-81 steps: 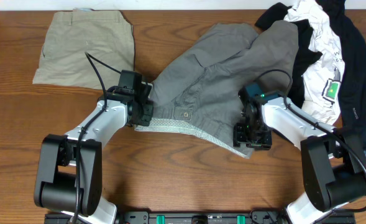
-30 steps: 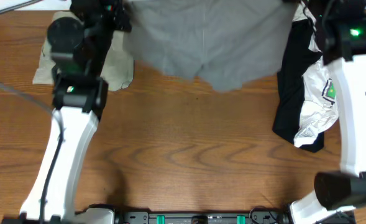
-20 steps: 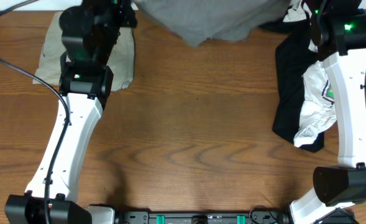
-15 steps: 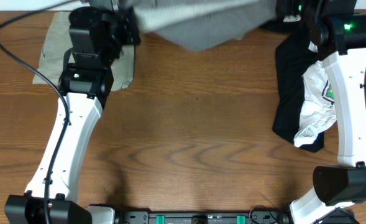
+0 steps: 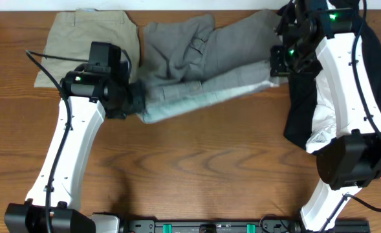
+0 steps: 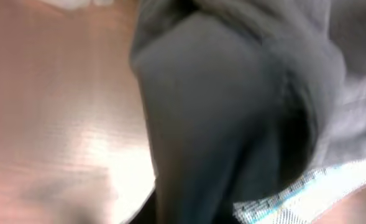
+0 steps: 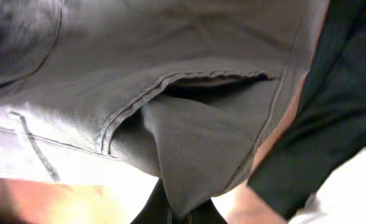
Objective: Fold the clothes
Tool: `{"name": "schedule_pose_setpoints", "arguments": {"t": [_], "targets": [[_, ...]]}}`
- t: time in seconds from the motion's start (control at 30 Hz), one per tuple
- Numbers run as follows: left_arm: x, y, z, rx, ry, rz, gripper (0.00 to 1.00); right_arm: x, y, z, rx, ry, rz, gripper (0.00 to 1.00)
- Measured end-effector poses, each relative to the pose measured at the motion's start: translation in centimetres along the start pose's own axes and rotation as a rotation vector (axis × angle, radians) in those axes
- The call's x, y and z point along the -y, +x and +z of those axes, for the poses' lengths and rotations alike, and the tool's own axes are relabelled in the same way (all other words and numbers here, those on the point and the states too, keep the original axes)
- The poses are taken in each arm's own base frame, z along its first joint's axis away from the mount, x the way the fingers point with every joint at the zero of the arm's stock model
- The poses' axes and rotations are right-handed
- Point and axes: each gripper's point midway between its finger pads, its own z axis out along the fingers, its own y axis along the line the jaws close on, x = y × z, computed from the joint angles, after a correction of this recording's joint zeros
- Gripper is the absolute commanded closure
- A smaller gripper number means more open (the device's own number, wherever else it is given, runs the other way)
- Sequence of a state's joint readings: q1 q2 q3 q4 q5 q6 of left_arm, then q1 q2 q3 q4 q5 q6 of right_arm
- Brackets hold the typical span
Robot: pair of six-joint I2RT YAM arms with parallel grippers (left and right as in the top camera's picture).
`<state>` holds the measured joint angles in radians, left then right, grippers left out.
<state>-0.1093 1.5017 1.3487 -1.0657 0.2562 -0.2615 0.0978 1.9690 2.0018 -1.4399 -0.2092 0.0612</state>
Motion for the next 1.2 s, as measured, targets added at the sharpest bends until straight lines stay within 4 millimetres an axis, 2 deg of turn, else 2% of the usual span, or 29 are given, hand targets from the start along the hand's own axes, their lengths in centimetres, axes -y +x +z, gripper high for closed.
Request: {"name": "schedule_pose_setpoints", "arguments": {"t": [0.03,0.1,0.17,0.3,0.53,0.8,0.97,1.03,1.2], "targets": [[-0.3,0.8,0.0,-0.031,-0.012,-0.007,0.53,0.0,0.3,0.0,-0.012,0.002,-0.002,0.87],[-0.9,1.8,-0.1,-0.076,-0.029,-0.022,0.38,0.1,0.8,-0.1,-0.032,0.005,-0.007,0.7],[-1.1,2.4,-0.2,-0.098,-0.036,-0.033,0.28,0.1,1.1,-0.1,-0.044,0.009,-0.014,0.64],[-1.3,2.9,-0.3,-0.12,-0.043,-0.039,0.19,0.0,1.9,-0.1,-0.077,0.014,-0.025,0.53],[-1.5,3.7,-0.4,-0.151,-0.054,-0.047,0.14,-1.4,3.4,0.1,-0.136,0.017,-0.071,0.46],[-1.5,3.7,-0.4,-0.152,-0.054,-0.047,0.12,-3.5,3.8,0.6,-0.141,0.012,-0.13,0.45],[-1.5,3.6,-0.4,-0.148,-0.053,-0.046,0.12,-3.8,2.6,0.7,-0.092,0.007,-0.143,0.45],[-1.4,3.3,-0.3,-0.137,-0.05,-0.043,0.12,-3.8,1.9,0.8,-0.065,0.006,-0.145,0.48],[-0.8,1.3,-0.1,-0.057,-0.022,0.006,0.12,-3.7,-0.6,0.7,0.034,0.0,-0.151,0.46]]}}
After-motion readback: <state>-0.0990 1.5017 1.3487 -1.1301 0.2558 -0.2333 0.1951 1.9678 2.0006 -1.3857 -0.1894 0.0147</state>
